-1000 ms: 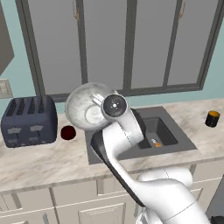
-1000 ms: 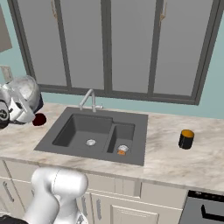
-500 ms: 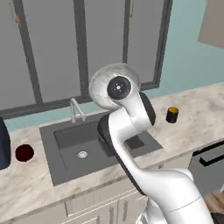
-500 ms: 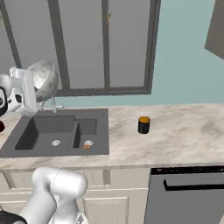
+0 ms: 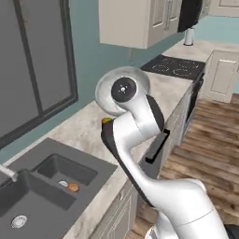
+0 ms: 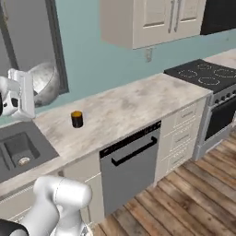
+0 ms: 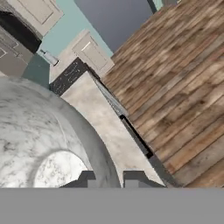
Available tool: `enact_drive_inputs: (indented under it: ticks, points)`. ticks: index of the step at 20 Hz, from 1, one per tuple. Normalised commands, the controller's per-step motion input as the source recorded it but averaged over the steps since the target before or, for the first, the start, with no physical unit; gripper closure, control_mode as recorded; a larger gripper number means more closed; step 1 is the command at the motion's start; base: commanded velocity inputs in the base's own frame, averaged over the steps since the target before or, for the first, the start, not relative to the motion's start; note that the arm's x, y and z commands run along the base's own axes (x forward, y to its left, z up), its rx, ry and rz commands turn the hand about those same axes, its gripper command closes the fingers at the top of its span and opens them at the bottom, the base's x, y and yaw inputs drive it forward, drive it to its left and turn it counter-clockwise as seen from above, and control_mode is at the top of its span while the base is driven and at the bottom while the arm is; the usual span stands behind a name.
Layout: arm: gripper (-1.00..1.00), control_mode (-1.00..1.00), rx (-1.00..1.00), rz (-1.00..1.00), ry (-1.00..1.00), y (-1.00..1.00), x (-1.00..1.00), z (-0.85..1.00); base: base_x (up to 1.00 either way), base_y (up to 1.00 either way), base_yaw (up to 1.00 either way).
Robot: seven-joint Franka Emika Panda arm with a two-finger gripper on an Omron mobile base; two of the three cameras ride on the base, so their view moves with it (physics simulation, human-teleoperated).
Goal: Clear the mugs and bowl far away from the sink.
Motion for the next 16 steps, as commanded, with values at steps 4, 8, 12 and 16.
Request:
enact_drive_inputs:
  ticks: [4, 8, 12, 16]
  points:
    - [1.00, 1.00, 0.00, 0.00, 0.00, 0.00, 0.00, 0.00, 0.00, 0.00, -1.00]
    - [1.00, 1.00, 0.00, 0.00, 0.00, 0.00, 0.00, 0.00, 0.00, 0.00, -1.00]
    - [1.00, 1.00, 0.00, 0.00, 0.00, 0.00, 0.00, 0.00, 0.00, 0.00, -1.00]
    - [1.00, 1.00, 0.00, 0.00, 0.00, 0.00, 0.00, 0.00, 0.00, 0.00, -1.00]
